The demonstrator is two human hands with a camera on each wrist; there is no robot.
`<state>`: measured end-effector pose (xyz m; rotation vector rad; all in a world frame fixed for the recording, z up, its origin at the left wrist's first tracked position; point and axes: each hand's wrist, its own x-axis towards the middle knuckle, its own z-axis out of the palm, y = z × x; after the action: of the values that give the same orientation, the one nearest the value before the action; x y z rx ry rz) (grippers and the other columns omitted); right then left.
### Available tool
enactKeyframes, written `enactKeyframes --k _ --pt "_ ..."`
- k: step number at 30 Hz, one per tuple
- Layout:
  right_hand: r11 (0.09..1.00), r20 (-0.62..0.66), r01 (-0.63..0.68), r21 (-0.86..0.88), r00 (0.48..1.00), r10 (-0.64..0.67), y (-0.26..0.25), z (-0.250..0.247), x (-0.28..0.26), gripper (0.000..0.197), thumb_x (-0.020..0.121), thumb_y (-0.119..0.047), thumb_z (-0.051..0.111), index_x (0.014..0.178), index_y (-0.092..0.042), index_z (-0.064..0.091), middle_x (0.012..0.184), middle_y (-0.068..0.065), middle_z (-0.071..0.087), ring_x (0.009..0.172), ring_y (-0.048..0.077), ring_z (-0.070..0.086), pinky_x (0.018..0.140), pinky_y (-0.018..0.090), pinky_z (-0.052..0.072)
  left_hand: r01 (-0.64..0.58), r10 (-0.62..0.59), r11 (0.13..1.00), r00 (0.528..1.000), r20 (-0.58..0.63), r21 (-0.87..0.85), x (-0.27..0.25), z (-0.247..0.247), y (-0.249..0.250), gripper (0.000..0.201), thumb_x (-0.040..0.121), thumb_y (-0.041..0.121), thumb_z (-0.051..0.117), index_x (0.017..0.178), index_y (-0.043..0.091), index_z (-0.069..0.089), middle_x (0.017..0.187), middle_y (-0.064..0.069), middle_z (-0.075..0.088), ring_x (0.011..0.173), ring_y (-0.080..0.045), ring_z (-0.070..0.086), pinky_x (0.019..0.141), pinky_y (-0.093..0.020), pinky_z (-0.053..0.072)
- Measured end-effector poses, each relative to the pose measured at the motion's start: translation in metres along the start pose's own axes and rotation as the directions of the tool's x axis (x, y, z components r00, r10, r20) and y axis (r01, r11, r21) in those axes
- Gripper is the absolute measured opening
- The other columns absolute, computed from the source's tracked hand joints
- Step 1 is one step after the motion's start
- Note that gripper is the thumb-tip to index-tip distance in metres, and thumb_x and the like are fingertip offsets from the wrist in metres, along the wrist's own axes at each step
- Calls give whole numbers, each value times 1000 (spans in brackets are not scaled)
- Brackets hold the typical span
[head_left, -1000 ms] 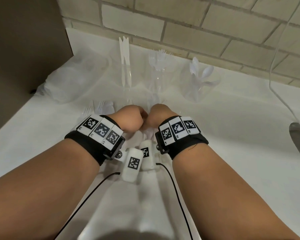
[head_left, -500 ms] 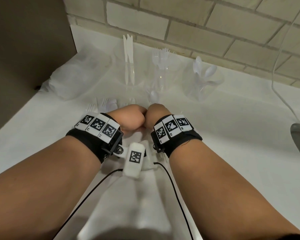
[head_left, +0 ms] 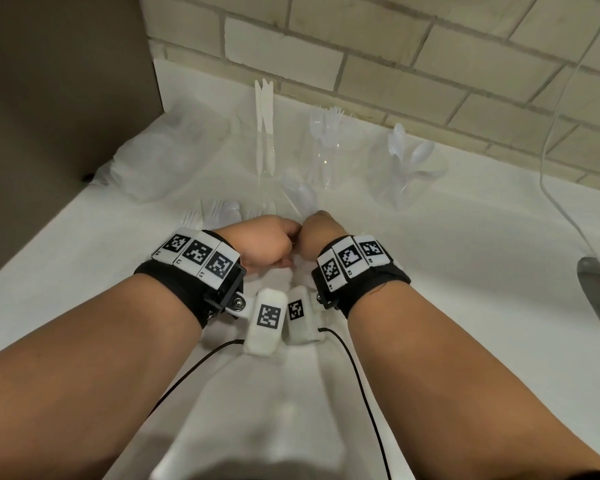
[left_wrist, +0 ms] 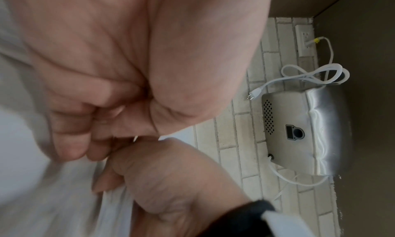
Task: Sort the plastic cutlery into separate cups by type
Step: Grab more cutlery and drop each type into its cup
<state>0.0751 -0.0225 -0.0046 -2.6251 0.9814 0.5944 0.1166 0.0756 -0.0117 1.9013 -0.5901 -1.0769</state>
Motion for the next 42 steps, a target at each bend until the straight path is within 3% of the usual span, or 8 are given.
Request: enactKeyframes --k 7,13,18,22,27,32,35,42 --pt "839 -140 176 515 983 -120 23 -18 -17 33 83 -8 53 115 -6 45 111 10 56 101 29 56 83 35 48 -168 -29 756 957 -289 -633 -9 -6 9 14 98 13 47 112 13 51 108 -8 55 90 -21 56 75 -30 48" --pt "741 -102 379 555 915 -391 16 -28 -42 25 79 -3 58 86 -21 43 77 -3 46 72 17 47 63 28 40 -548 272 646 816 -510 -532 -14 -36 27 50 95 55 37 142 54 18 130 22 48 119 -25 56 97 -46 48" --pt "684 -101 421 596 884 -457 5 -28 -45 36 76 -9 61 109 -9 47 93 11 63 74 23 62 77 39 51 -684 340 618 677 -653 -387 -16 -36 30 29 102 40 30 127 37 45 99 20 65 90 -11 64 77 -31 53" --pt "699 -61 441 563 865 -497 6 -27 -41 31 81 -6 59 109 -11 46 86 6 59 64 17 58 70 35 49 -662 260 590 698 -667 -462 -14 -41 26 45 95 58 26 129 38 48 125 14 57 111 -9 61 91 -35 53" --pt "668 -56 430 607 862 -503 0 -23 -38 28 77 -5 61 99 -10 46 67 6 59 61 20 57 68 37 48 -682 335 677 620 -709 -276 -10 -36 26 21 100 33 42 111 26 58 94 18 65 90 0 63 80 -26 51" --pt "600 -100 416 683 867 -488 -3 -23 -35 32 72 -3 61 101 -5 48 72 9 58 56 21 56 62 36 49 -701 412 638 660 -628 -317 -8 -34 23 12 97 25 48 105 27 57 100 6 65 90 -12 64 81 -34 53" --pt "513 -204 422 748 881 -427 -2 -33 -35 44 69 -7 61 111 -1 49 81 12 60 63 23 55 68 42 49 -639 353 510 766 -537 -576 -9 -37 17 36 99 46 34 134 38 41 141 6 47 120 -13 54 99 -35 46" --pt "-5 -519 544 839 798 -308 -10 -75 -41 30 81 12 52 104 -8 50 73 13 54 54 20 50 56 28 47 -77 179 598 983 39 -798 -10 -28 -5 91 82 80 23 133 10 51 137 -18 52 117 -33 53 108 -51 37"
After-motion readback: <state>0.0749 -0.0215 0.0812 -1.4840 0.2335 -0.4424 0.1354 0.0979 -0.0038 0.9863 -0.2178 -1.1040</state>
